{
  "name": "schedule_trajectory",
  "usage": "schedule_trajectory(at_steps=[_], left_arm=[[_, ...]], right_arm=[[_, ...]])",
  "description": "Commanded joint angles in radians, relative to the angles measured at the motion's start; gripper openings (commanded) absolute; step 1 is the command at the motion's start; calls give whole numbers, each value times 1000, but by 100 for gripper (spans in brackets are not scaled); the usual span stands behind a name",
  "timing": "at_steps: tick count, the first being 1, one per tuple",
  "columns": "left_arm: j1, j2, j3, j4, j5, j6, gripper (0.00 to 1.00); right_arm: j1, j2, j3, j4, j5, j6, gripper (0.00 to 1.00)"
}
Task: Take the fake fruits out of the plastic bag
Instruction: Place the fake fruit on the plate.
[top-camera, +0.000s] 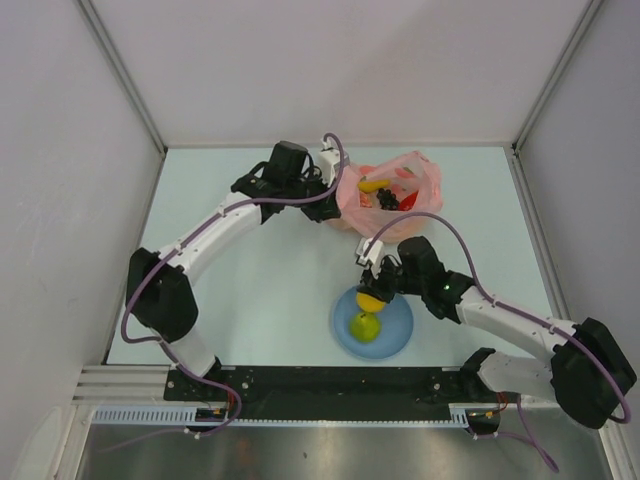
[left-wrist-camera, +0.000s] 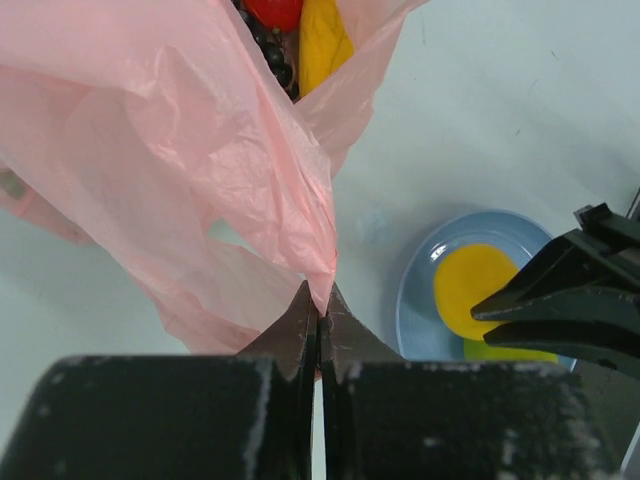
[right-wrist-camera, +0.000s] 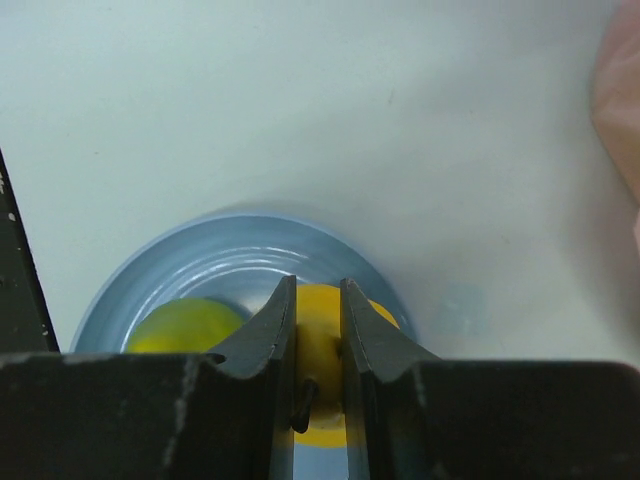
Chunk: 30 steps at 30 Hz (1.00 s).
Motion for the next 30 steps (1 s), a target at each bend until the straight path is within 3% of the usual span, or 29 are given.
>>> schedule_trajectory(at_steps=[1, 17, 20, 21, 23, 26, 30], left_arm=[[-7, -57, -16, 9, -5, 21, 0], [-5, -91, -56, 17, -7, 21, 0], [-7, -85, -51, 19, -5, 19, 0], [-5, -83, -51, 19, -3, 18, 0], [-7, -78, -50, 19, 0, 16, 0], [-7, -75, -42, 17, 6, 12, 0], [-5, -68, -18, 17, 9, -1, 0]], right_arm=[[60, 34, -4, 132, -17, 24, 0], [128, 159, -4, 203, -42, -2, 2], [137, 172, -4, 207, -34, 1, 42], [137, 172, -4, 209, -26, 3, 66], [137, 163, -4, 206, -28, 3, 80], [132, 124, 0, 187, -16, -3, 91], [82, 4, 57, 106, -45, -5, 91]])
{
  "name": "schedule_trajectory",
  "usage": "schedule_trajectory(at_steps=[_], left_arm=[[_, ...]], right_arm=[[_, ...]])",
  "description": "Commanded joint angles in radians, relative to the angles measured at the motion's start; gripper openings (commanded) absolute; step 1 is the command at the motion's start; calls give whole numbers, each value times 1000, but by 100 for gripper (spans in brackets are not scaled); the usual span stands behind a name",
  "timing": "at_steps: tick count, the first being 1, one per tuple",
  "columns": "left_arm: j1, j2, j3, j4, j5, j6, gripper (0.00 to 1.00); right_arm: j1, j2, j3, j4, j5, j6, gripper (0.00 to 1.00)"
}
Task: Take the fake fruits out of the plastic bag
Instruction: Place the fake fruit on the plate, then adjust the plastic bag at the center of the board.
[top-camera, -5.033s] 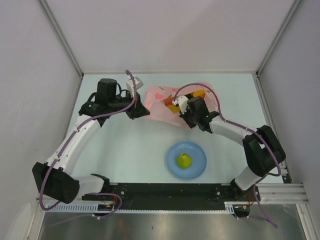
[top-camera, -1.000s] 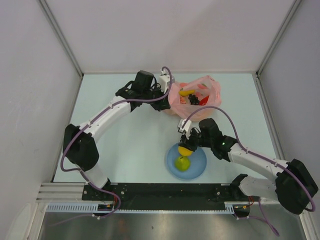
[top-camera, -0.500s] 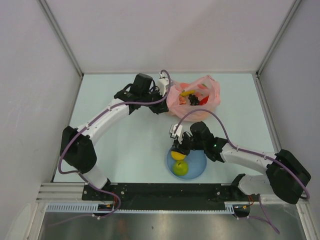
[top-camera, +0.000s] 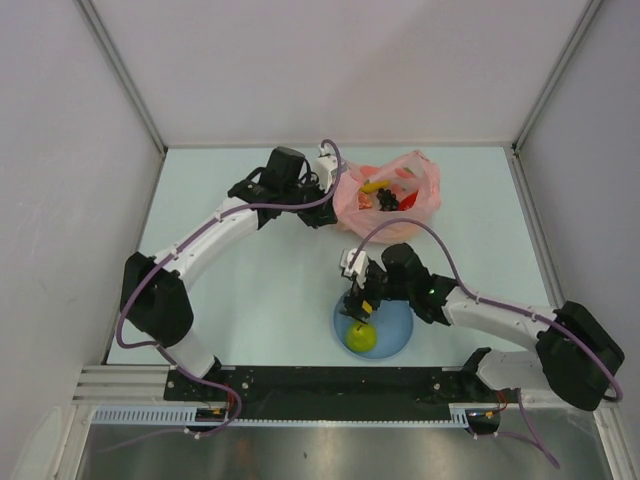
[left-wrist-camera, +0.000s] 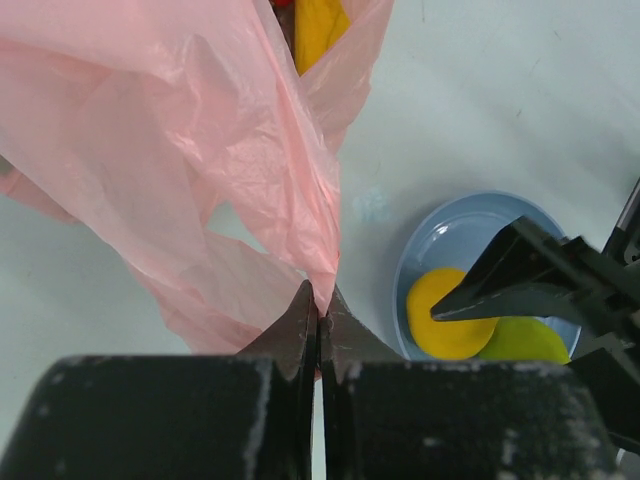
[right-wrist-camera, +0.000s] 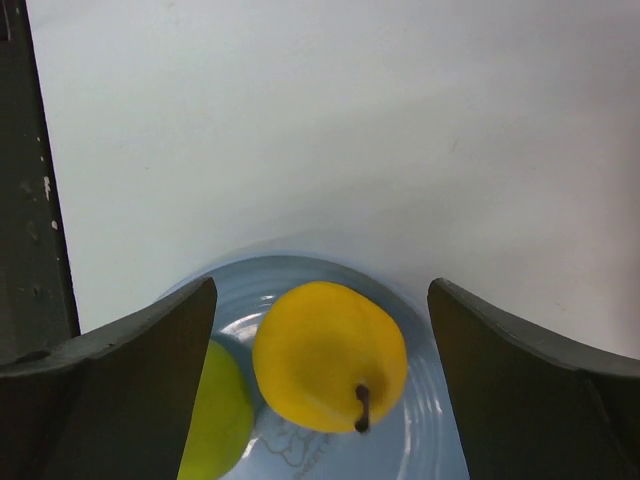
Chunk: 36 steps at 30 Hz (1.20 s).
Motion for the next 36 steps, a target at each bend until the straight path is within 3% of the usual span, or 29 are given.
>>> schedule_trajectory(at_steps=[1, 8, 10, 11, 12, 13, 15, 20, 23, 26, 27, 30, 33, 36], left_arm=[[-5, -23, 52, 15, 11, -5, 0], [-7, -32, 52, 14, -4, 7, 1], [-7, -46, 44, 11, -9, 19, 1], [-7, -52, 34, 11, -10, 22, 0], [-7, -58, 26, 12, -10, 27, 0], [-10, -63, 24, 9, -1, 29, 0], [-14, -63, 30, 0, 5, 48, 0], [-28, -58, 52, -11, 5, 61, 0], [-28, -57, 56, -17, 10, 55, 0], [-28, -57, 58, -8, 0, 58, 0], [-28, -60, 60, -5, -4, 59, 1], [-28, -52, 76, -2, -4, 65, 0], [-30, -34, 96, -6, 8, 64, 1], [-37, -5, 113, -17, 28, 61, 2]], right_arm=[[-65, -143, 78, -55, -28, -5, 91], [-160, -270, 215, -98, 83, 31, 90], [-189, -257, 233, -15, 168, 77, 76], [-223, -217, 250, 20, 272, 97, 64], [-237, -189, 257, 95, 314, 105, 43], [-257, -157, 267, 133, 343, 107, 36], [-297, -25, 305, 247, 391, 102, 24], [-349, 320, 446, 333, 545, 21, 18], [-378, 427, 462, 292, 604, -86, 0], [-442, 357, 459, 18, 534, -20, 0], [-456, 330, 454, -150, 503, 2, 0], [-464, 210, 391, -338, 435, 16, 0], [-456, 136, 311, -365, 389, -13, 0], [-461, 182, 301, -299, 408, -31, 0]])
